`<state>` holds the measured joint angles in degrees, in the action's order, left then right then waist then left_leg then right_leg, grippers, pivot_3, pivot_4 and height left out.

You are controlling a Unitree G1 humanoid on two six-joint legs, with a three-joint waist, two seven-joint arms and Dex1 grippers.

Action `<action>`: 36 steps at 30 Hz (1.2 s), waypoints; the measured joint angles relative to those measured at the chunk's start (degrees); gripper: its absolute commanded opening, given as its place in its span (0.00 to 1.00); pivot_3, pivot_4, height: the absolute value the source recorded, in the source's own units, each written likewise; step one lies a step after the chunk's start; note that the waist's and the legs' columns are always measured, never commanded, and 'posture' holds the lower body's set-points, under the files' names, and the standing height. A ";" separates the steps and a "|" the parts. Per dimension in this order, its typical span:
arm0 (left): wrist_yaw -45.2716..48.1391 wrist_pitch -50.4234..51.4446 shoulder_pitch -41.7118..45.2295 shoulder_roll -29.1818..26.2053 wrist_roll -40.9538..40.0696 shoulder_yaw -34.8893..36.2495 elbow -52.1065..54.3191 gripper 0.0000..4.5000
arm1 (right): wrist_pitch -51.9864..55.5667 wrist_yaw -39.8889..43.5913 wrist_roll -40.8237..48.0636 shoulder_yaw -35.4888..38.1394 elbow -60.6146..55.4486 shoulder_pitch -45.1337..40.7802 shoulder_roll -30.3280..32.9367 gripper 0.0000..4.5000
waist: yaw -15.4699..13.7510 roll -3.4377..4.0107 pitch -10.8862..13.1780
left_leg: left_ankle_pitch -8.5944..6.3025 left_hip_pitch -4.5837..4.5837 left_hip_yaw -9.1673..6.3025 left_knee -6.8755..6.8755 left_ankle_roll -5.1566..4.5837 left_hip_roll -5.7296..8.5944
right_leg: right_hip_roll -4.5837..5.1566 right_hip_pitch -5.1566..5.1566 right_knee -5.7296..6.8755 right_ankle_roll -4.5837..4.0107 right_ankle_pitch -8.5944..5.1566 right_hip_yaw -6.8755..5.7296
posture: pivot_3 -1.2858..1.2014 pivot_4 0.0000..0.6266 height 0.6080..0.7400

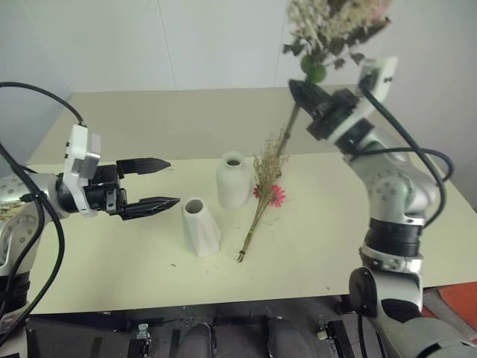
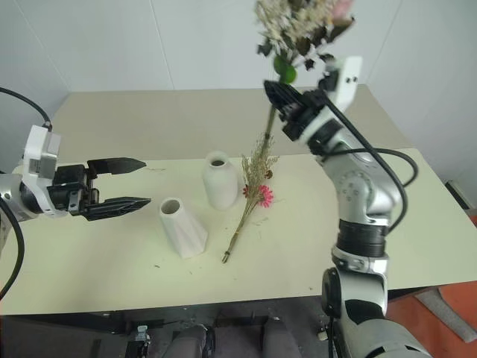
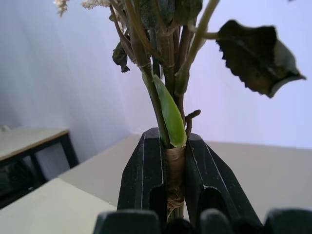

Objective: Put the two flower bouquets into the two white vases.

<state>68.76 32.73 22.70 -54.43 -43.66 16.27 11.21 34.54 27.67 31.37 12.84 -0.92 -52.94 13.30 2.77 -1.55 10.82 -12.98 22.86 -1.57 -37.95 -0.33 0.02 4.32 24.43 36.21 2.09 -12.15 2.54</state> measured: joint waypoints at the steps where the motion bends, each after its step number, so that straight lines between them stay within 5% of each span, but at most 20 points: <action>1: -0.50 0.03 0.30 0.01 0.40 -0.38 -0.01 1.00 | -1.12 0.03 -0.58 -1.04 1.46 -1.00 -0.92 0.05 | -0.02 0.00 0.00 | 0.00 0.01 0.00 0.00 0.00 0.00 | 0.00 0.01 0.00 -0.02 0.02 0.00 | 0.52 0.24 1.00; 14: -3.53 1.07 -0.49 0.03 0.81 -0.47 0.40 1.00 | -8.64 2.99 -2.08 -6.47 10.93 -6.19 -6.16 0.05 | -0.14 0.01 0.00 | 0.00 0.05 -0.04 0.02 0.00 0.01 | 0.03 0.09 0.04 -0.05 0.04 -0.04 | 0.52 0.24 1.00; 36: -4.31 1.58 -1.61 -0.07 0.77 0.60 1.84 1.00 | -11.63 5.19 -6.61 -11.77 11.75 1.69 -7.38 0.05 | -0.04 0.00 0.00 | 0.00 0.04 -0.04 0.03 0.00 0.01 | 0.01 0.13 0.04 -0.05 0.04 -0.03 | 0.52 0.24 1.00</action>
<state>64.45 34.31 21.09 -54.50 -42.89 16.87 13.05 22.91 32.87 24.76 1.07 10.83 -51.25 5.92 2.73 -1.54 10.83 -12.98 22.90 -1.61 -37.92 -0.33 0.03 4.34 24.55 36.25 2.03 -12.11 2.51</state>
